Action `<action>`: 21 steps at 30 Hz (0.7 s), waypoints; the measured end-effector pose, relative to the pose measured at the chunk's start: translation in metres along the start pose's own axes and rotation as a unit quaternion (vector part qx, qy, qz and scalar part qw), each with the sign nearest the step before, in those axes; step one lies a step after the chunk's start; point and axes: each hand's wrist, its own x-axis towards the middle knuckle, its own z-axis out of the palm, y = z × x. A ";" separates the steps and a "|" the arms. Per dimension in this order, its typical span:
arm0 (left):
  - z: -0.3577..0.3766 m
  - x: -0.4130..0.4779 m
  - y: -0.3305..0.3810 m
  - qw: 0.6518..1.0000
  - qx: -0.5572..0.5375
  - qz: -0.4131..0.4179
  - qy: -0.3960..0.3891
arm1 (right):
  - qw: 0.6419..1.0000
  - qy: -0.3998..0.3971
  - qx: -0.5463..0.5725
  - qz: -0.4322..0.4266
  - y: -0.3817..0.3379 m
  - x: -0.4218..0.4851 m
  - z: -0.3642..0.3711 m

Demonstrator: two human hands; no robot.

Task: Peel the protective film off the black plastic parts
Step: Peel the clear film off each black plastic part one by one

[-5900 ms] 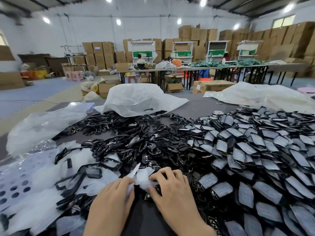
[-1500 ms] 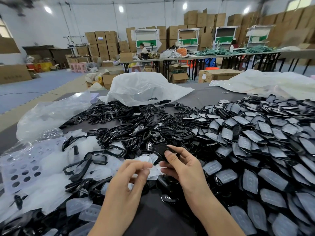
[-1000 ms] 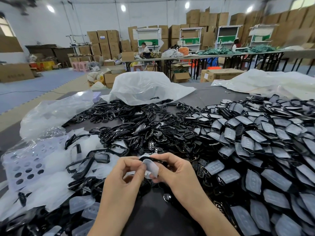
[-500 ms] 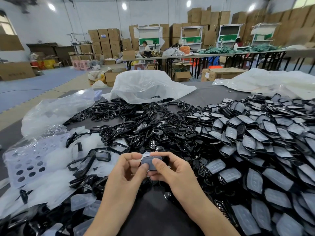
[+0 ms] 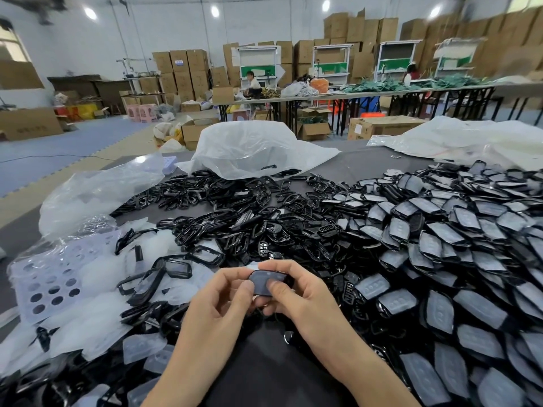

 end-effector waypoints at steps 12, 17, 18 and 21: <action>0.001 -0.002 -0.002 0.999 0.042 0.010 -0.006 | 0.997 0.002 -0.070 -0.032 -0.002 -0.003 0.006; 0.003 -0.007 0.002 0.989 0.130 0.068 0.001 | 0.997 0.007 -0.067 -0.037 -0.003 -0.005 0.005; 0.003 -0.008 0.002 0.988 0.137 0.072 0.003 | 0.997 0.010 -0.067 -0.039 -0.004 -0.005 0.005; 0.005 -0.009 0.003 0.985 0.150 0.087 0.008 | 0.996 0.021 -0.072 -0.045 -0.003 -0.004 0.005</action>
